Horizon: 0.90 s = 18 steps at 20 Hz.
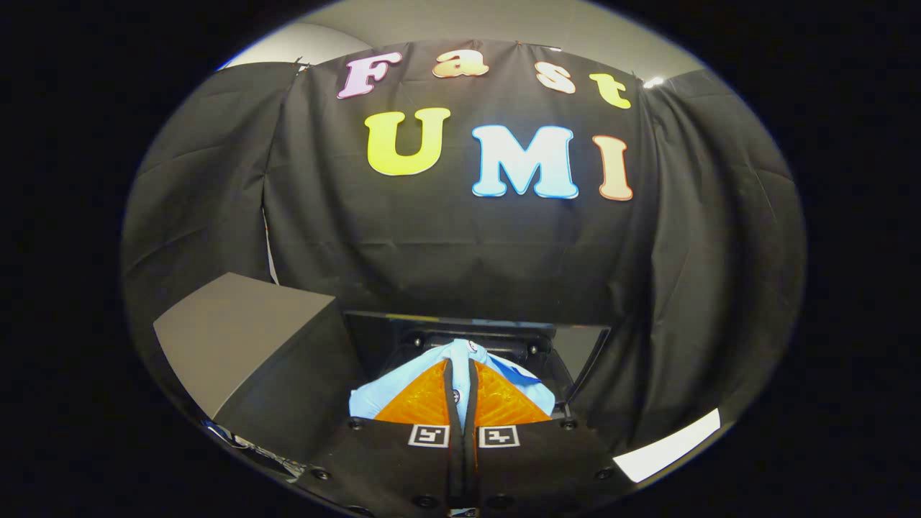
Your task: Put the clothes into the washing machine and then close the washing machine lid.
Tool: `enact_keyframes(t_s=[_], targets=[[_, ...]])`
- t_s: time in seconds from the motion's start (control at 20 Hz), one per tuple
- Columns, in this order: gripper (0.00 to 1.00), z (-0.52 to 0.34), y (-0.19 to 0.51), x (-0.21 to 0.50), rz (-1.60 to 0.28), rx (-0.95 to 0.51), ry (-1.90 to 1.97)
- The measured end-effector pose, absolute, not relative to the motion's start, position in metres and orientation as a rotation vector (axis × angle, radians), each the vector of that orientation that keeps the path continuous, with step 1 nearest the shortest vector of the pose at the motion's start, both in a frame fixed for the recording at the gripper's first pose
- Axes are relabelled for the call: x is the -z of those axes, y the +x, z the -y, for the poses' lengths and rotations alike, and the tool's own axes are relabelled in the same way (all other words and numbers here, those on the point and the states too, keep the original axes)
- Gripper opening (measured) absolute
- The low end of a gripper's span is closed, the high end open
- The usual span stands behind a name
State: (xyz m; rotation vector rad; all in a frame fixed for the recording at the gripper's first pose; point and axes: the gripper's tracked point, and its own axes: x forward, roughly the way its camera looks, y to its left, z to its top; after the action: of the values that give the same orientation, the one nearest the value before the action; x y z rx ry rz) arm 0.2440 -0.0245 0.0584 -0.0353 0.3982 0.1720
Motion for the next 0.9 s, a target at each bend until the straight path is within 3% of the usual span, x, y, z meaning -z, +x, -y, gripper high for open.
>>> enact_keyframes(t_s=[0.9], targets=[[0.01,0.034,0.246,0.099,-0.685,-0.100,-0.005]])
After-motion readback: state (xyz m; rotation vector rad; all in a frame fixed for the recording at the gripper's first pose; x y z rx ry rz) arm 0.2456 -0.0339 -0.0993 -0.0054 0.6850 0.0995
